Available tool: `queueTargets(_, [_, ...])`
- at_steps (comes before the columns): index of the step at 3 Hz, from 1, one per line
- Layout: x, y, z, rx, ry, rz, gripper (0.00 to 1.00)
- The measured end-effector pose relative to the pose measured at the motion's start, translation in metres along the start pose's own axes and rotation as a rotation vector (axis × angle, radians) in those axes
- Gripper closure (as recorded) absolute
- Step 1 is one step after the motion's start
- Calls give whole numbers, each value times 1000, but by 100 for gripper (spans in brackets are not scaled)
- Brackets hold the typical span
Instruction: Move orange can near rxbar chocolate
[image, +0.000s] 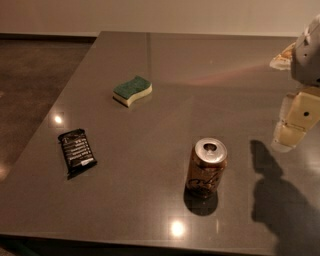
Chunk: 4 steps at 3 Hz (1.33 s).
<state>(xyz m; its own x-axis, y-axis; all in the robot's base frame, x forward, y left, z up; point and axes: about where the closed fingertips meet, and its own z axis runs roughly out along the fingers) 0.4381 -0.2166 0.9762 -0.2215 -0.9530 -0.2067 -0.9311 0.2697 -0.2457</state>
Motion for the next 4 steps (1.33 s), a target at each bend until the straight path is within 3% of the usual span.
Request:
queueTargets(1, [0, 0, 0, 0, 0, 0, 0])
queueTargets(2, [-4, 7, -1, -42, -12, 11, 0])
queueTargets(4, [-33, 58, 10, -174, -153, 30, 0])
